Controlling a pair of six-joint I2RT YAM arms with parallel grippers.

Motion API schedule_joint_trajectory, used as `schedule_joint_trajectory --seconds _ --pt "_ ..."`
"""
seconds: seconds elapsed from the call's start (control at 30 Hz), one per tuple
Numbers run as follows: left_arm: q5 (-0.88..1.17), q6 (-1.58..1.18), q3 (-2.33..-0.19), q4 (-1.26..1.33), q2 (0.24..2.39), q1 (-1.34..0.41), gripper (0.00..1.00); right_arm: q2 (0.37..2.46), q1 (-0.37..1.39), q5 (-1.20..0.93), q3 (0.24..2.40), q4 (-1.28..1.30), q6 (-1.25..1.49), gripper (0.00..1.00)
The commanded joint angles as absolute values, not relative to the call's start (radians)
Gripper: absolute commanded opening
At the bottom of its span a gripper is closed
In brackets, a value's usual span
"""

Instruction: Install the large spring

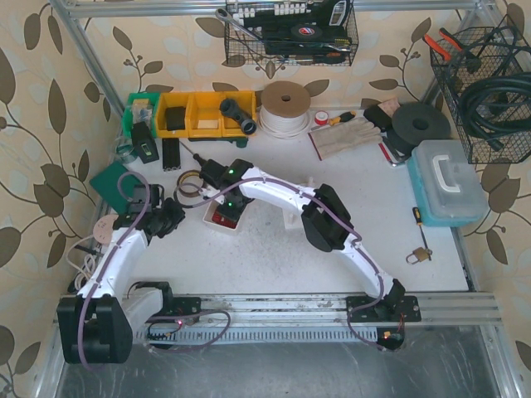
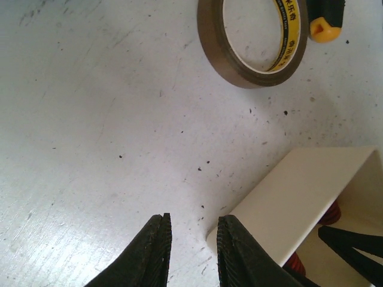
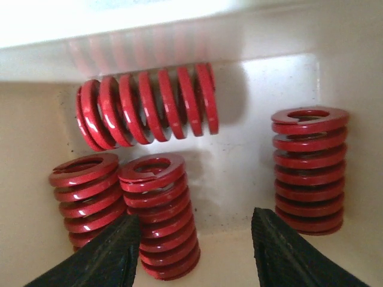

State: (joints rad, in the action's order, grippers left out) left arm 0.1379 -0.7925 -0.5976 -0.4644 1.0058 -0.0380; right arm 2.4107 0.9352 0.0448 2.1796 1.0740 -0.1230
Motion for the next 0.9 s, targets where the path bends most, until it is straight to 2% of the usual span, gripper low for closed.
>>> schedule_joint_trajectory --seconds 0.0,0.3,0.63,0.77,0.87 --pt "0.113 -0.813 -0.585 -0.473 0.984 -0.02 0.28 2.447 0.96 0.028 2.221 1.119 -0.133 0.53" --pt "0.109 -0.821 -0.571 -0.458 0.977 -0.016 0.28 2.487 0.966 0.105 2.228 1.118 -0.121 0.53" --pt "0.11 -0.825 -0.564 -0.445 0.982 -0.015 0.28 2.518 0.898 0.127 2.299 1.128 -0.13 0.52" --pt "0.108 -0.827 -0.561 -0.44 0.984 -0.017 0.28 2.518 0.898 0.105 2.296 1.123 -0.117 0.49" --pt "0.109 -0.828 -0.56 -0.438 0.984 -0.016 0.28 2.528 0.901 0.095 2.293 1.123 -0.1 0.41"
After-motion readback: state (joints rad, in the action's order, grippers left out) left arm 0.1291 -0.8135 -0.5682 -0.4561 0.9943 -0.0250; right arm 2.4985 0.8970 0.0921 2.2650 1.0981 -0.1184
